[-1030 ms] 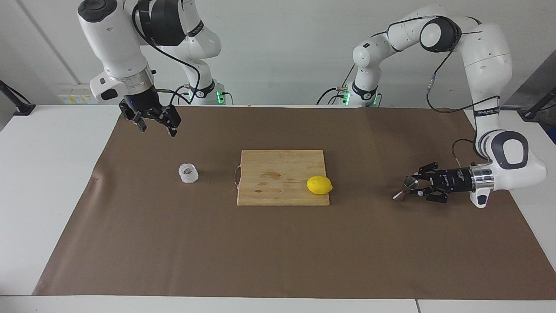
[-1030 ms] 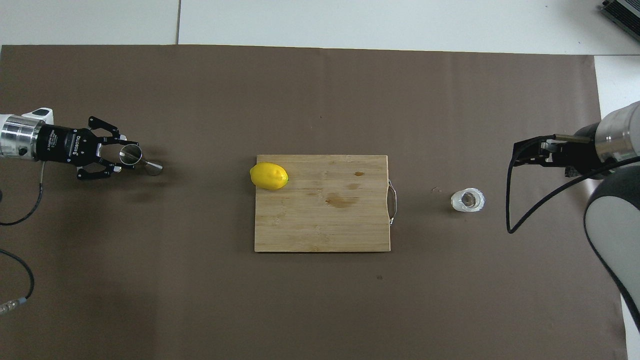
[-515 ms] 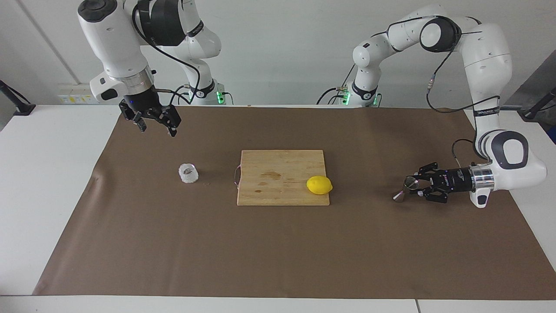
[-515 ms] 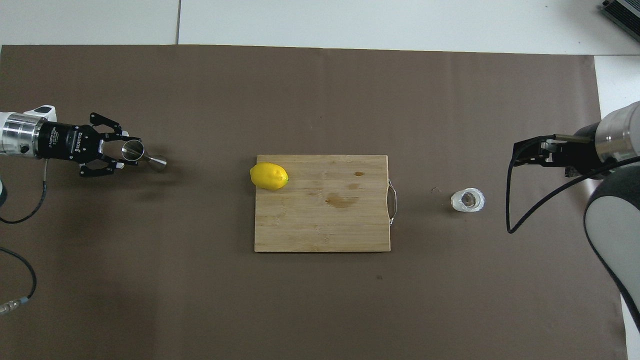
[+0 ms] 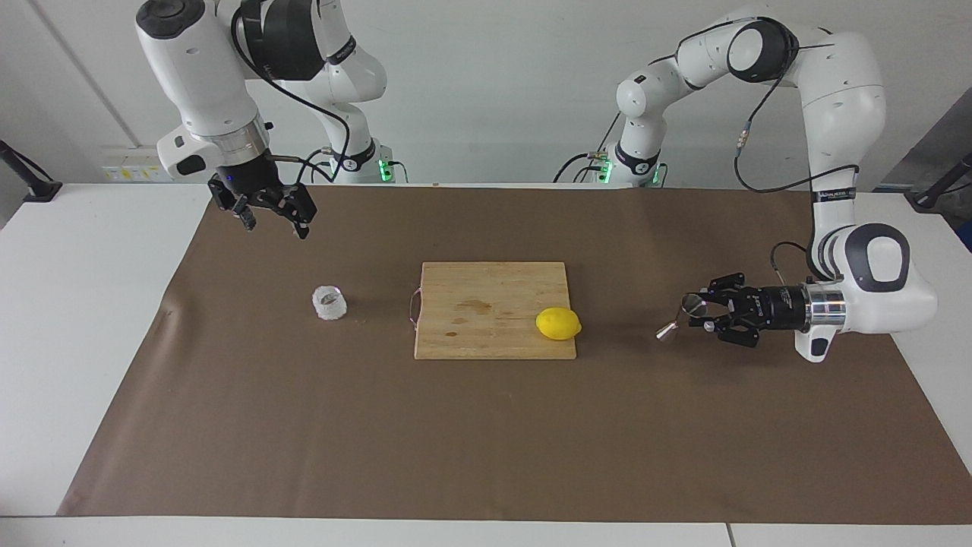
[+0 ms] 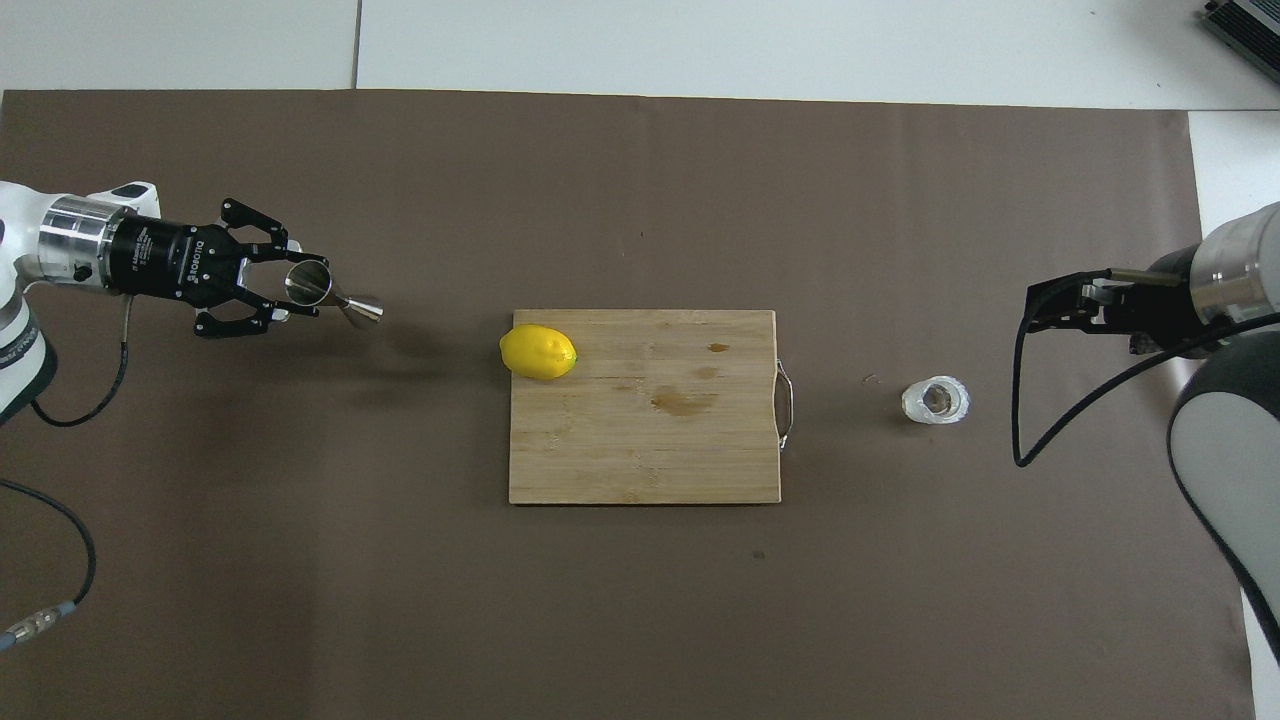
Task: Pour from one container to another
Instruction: 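Carry the steel cup with the left gripper onto the wooden board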
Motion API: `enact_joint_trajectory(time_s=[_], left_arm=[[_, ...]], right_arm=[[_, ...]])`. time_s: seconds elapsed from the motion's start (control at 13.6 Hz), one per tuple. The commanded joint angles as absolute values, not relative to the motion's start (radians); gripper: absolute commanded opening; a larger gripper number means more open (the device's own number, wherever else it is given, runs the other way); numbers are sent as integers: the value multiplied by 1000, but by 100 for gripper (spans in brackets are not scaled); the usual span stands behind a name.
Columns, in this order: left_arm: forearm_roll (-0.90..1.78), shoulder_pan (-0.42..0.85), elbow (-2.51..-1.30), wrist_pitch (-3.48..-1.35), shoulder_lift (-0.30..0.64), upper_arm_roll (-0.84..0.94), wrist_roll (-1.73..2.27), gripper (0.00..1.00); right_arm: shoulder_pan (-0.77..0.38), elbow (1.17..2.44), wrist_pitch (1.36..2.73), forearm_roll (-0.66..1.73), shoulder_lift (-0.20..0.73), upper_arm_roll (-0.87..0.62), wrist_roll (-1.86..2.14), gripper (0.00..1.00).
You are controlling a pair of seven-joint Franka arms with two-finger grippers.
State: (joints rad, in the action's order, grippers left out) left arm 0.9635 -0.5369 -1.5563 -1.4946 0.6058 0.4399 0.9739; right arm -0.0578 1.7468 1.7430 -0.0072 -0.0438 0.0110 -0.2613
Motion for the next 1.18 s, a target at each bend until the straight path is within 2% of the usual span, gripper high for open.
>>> enact_joint_trajectory(time_s=[0.0,0.44,1.1], left_arm=[[1031,-482,-1655,-1497,502,419,980,0],[1201,-350,-1811,-1618,391,416,974,0],[1403,-65,-1914,-1908,353,414,930,0]], right_arm=[[-48,1735,1726,15,-43,6,-235,100],[-48,1735,1726,15,-43,6,-235,100],[-48,1735,1726,15,-43,6,-235,100]])
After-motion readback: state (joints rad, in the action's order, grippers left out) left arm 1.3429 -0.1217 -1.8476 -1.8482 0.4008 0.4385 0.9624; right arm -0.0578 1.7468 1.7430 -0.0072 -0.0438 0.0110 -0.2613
